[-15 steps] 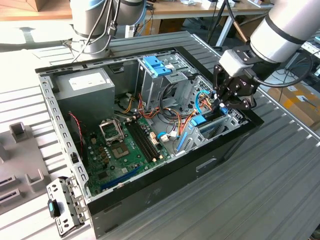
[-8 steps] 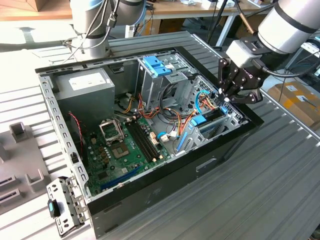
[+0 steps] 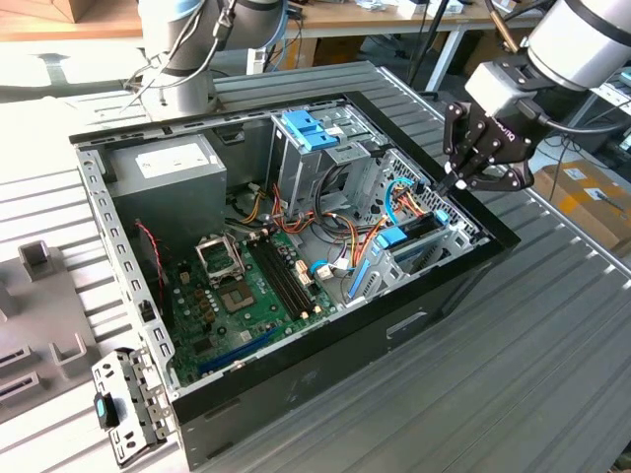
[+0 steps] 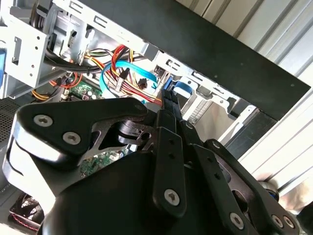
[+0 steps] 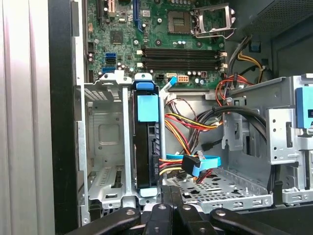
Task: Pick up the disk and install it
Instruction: 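Insert the first disk wire, then insert the second disk wire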
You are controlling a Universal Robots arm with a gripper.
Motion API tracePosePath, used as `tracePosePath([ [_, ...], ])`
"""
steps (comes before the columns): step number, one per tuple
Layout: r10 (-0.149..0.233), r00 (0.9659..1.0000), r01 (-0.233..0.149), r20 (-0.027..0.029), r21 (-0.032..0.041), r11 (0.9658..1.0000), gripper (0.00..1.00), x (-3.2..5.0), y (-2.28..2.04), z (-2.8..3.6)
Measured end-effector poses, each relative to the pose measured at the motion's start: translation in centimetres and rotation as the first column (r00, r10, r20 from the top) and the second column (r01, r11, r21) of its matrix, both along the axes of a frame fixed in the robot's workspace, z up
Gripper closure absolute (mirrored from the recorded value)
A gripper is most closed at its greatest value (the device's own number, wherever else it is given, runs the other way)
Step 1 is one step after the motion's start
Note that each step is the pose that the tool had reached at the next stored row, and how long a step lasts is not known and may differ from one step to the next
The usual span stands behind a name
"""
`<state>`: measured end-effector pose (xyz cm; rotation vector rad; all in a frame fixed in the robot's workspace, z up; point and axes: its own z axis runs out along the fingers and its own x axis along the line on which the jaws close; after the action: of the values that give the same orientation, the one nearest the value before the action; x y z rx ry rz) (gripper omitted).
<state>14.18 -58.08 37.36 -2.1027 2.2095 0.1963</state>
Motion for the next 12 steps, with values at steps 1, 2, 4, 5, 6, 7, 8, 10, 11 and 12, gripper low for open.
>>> tracePosePath([
  [1, 0.0, 1.0, 0.0, 0.0, 0.0001, 1.0, 0.89, 0.01, 0.0, 0.0],
  [2, 0.0, 1.0, 0.0, 0.0, 0.0001, 1.0, 0.89, 0.02, 0.0, 0.0],
  [4, 0.0, 1.0, 0.0, 0.0, 0.0001, 1.0, 0.89, 0.03, 0.0, 0.0],
  [5, 0.0, 1.0, 0.0, 0.0, 0.0001, 1.0, 0.89, 0.03, 0.0, 0.0],
  [6, 0.0, 1.0, 0.0, 0.0, 0.0001, 1.0, 0.89, 0.03, 0.0, 0.0],
  [7, 0.0, 1.0, 0.0, 0.0, 0.0001, 1.0, 0.89, 0.03, 0.0, 0.0],
  [8, 0.0, 1.0, 0.0, 0.0, 0.0, 1.0, 0.89, 0.03, 0.0, 0.0],
  [10, 0.0, 1.0, 0.0, 0.0, 0.0, 1.0, 0.89, 0.03, 0.0, 0.0],
  [11, 0.0, 1.0, 0.0, 0.0, 0.0, 1.0, 0.89, 0.04, 0.0, 0.0],
  [12, 0.0, 1.0, 0.0, 0.0, 0.0, 1.0, 0.89, 0.04, 0.0, 0.0],
])
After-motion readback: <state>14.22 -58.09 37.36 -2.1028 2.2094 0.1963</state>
